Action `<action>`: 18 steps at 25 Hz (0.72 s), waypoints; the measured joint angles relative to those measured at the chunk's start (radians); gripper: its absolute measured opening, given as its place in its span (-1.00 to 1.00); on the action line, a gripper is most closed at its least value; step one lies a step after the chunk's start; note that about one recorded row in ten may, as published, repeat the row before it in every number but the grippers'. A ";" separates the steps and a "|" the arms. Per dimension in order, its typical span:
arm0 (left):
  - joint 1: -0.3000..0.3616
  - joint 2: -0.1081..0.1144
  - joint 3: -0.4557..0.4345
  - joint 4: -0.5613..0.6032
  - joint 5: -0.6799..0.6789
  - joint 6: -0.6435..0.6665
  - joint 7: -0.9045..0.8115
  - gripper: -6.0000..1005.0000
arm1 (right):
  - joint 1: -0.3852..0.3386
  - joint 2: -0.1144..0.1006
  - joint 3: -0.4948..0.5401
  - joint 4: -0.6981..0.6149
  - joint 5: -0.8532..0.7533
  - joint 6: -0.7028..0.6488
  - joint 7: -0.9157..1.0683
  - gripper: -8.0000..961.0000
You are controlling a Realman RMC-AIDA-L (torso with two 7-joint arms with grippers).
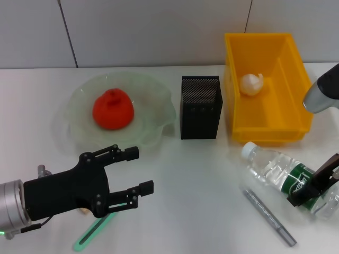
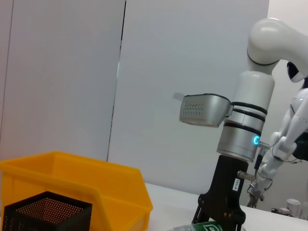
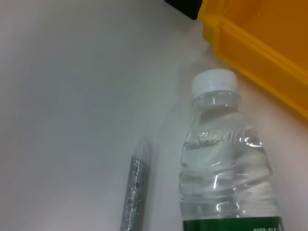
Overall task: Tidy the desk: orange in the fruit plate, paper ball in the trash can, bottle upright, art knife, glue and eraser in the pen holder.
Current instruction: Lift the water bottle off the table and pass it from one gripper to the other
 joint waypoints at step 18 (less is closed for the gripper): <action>-0.005 -0.002 -0.011 0.001 -0.004 0.000 0.002 0.57 | -0.075 0.004 0.001 0.415 0.107 -0.198 0.040 0.59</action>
